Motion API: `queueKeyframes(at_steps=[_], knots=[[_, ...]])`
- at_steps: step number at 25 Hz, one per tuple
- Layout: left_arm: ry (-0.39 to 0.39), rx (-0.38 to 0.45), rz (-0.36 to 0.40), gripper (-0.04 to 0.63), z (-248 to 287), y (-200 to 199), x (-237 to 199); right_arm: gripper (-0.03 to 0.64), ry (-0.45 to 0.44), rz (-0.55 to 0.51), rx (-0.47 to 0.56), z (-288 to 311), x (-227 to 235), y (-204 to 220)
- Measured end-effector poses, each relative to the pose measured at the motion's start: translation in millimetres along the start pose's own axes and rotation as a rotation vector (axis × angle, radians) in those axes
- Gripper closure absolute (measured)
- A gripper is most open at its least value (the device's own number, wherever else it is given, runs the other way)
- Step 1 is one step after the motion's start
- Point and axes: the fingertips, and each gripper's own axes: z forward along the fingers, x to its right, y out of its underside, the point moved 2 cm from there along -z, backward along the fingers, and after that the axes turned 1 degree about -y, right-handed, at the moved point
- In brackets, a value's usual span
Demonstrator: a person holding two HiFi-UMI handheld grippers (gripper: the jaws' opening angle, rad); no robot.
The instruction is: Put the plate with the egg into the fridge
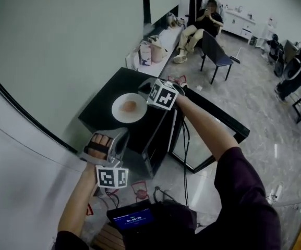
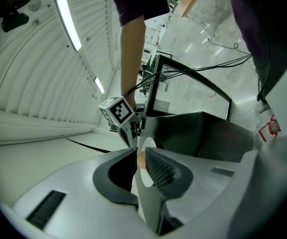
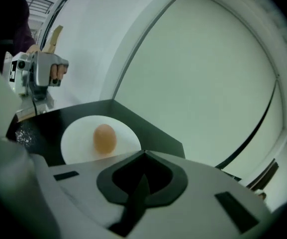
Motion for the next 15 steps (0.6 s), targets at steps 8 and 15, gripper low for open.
queueKeyframes(at_steps=[8, 15], knots=[[0.029, -0.107, 0.014, 0.539, 3, 20, 2, 0.611, -0.139, -0.146, -0.100, 67, 9, 4], [0.060, -0.160, 0.009, 0.507, -15, 19, 20, 0.611, -0.184, -0.204, -0.070, 56, -25, -12]])
